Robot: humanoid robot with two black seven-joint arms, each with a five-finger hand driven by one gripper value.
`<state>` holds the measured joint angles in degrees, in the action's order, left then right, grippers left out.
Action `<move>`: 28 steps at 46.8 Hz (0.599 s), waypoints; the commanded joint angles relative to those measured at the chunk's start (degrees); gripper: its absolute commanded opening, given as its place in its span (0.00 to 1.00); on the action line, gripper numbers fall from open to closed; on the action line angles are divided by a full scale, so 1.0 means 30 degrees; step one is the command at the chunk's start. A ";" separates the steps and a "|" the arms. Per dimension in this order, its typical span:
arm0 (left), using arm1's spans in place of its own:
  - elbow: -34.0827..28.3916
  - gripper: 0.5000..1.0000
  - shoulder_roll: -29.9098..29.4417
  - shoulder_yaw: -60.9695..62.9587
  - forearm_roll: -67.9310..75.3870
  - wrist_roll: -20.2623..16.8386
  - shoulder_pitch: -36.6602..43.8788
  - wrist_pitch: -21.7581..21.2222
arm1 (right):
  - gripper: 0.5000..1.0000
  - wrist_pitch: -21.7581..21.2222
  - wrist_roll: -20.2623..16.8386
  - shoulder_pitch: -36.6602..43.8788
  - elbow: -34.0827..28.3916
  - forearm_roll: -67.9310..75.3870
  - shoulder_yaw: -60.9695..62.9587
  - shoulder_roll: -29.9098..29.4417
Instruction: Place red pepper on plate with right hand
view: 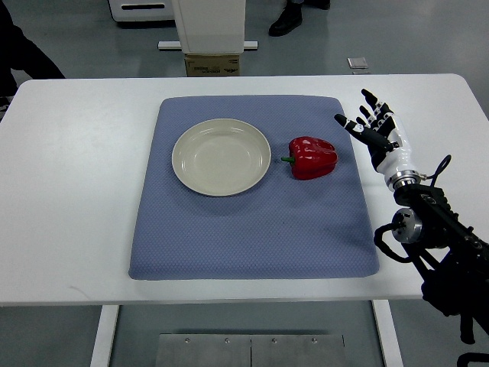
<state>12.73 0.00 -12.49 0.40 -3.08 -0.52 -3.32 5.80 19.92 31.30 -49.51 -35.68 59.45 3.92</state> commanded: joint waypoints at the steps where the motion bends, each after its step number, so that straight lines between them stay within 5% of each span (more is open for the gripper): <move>1: -0.0024 1.00 0.0000 -0.0026 -0.0047 0.0000 0.0086 -0.0007 | 1.00 0.0001 0.0010 -0.0003 -0.0021 -0.0001 -0.0012 0.0040; 28: -0.0024 1.00 0.0000 0.0003 -0.0047 0.0000 0.0086 -0.0153 | 1.00 0.0001 0.0039 0.0115 0.0008 -0.0001 -0.0012 0.0099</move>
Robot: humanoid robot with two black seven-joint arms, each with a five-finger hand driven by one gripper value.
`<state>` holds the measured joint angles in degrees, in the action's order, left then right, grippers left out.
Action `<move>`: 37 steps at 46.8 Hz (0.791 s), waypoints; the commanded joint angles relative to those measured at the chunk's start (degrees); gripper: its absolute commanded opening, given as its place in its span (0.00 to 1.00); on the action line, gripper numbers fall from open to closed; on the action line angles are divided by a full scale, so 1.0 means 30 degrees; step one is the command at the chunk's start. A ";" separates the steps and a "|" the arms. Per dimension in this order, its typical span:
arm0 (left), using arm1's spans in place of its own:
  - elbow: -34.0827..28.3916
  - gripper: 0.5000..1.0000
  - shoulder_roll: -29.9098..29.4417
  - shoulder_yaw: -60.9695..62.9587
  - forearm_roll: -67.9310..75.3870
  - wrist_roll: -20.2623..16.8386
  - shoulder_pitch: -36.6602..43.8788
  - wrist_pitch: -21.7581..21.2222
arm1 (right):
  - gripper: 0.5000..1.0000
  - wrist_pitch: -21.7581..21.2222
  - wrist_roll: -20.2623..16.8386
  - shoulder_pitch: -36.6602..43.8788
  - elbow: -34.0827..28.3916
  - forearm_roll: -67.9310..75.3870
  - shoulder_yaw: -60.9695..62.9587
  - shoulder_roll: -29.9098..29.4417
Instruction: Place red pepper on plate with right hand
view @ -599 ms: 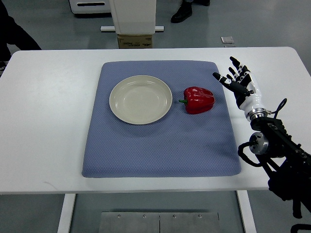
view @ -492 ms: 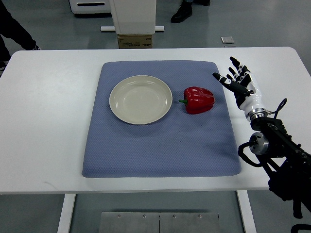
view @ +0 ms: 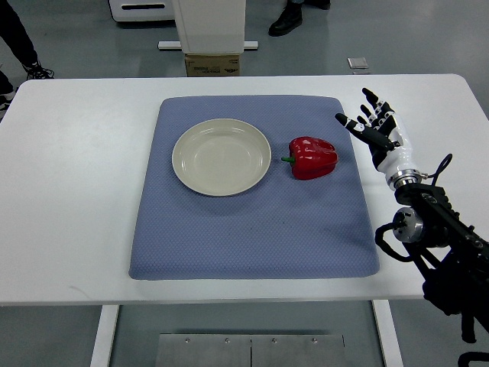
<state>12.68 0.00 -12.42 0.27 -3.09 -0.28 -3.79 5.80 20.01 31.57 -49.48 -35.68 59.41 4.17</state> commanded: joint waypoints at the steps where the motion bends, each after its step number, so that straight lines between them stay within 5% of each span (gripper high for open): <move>1: -0.0009 1.00 0.0000 -0.0022 -0.0003 0.0004 0.0004 0.0004 | 1.00 0.0001 0.0009 0.0023 -0.0001 0.0000 0.0002 -0.0013; 37: -0.0009 1.00 0.0000 0.0007 -0.0003 0.0004 0.0004 0.0004 | 1.00 0.0031 0.0068 0.0023 0.0029 0.0000 0.0032 -0.0072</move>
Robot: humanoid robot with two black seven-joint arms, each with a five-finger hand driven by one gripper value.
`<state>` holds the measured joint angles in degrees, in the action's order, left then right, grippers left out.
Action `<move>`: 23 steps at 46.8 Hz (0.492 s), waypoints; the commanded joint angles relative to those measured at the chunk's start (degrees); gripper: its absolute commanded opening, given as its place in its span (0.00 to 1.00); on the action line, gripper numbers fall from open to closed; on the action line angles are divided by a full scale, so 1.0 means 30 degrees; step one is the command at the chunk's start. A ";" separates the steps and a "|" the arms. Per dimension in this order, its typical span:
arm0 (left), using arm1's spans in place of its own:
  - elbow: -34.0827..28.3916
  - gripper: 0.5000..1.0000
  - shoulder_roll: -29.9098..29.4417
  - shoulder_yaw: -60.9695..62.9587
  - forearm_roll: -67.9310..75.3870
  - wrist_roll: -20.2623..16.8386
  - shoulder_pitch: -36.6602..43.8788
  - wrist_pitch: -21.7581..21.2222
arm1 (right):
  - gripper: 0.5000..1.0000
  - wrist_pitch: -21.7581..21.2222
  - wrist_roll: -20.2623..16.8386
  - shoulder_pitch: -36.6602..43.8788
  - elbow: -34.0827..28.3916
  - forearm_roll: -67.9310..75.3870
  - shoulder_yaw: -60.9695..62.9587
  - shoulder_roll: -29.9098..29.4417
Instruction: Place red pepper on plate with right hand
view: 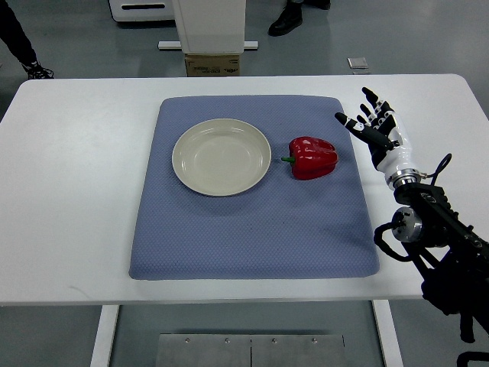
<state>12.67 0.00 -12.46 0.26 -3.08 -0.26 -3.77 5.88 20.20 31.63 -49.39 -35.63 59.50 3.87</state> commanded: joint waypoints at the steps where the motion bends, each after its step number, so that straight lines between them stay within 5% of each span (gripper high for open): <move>1: -0.0004 1.00 0.0000 0.0023 0.0001 0.0002 -0.0001 -0.0001 | 1.00 0.0002 0.0004 0.0004 -0.0001 0.0010 -0.0001 0.0027; 23: -0.0004 1.00 0.0000 -0.0006 0.0001 0.0002 -0.0001 -0.0001 | 1.00 -0.0056 0.0003 0.0004 -0.0264 -0.0077 -0.0732 0.0261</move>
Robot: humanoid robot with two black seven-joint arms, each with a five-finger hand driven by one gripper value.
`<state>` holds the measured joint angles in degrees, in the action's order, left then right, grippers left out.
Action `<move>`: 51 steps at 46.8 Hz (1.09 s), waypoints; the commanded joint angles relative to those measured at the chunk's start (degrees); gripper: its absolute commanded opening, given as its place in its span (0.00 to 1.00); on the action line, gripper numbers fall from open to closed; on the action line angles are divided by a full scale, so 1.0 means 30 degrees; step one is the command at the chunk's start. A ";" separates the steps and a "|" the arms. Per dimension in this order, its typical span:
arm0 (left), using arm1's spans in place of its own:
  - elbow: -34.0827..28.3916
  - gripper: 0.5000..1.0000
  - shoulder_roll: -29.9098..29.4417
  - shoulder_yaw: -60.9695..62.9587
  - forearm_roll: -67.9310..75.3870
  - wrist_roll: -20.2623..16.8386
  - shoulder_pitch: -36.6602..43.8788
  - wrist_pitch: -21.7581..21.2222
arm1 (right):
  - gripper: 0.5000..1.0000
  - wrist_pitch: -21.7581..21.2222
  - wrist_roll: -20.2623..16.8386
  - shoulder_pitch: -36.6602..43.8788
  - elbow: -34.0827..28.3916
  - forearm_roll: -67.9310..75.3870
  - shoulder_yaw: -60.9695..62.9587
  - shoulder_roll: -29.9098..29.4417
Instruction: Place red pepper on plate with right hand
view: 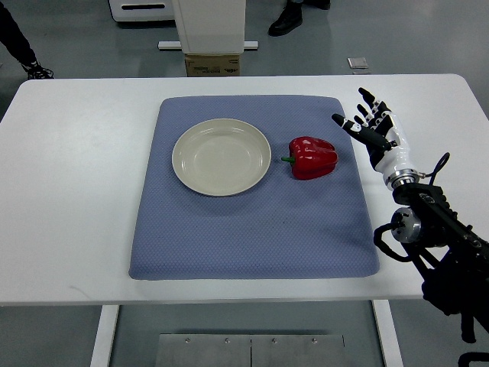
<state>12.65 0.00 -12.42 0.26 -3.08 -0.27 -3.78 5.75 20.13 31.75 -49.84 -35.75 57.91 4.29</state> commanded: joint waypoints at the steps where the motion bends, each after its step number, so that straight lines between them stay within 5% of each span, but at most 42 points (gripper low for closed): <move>1: 0.0001 1.00 0.0000 -0.0019 0.0001 0.0001 0.0001 -0.0001 | 1.00 -0.0014 0.0028 -0.0036 -0.0172 -0.0037 -0.0290 0.0181; 51: 0.0001 1.00 0.0000 -0.0019 0.0001 0.0001 0.0001 -0.0001 | 0.99 -0.1127 0.0262 0.3039 -0.1432 -0.5047 -0.8082 0.4400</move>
<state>12.66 0.00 -12.46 0.26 -3.07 -0.26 -3.78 2.39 20.97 39.79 -54.24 -50.29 35.57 17.09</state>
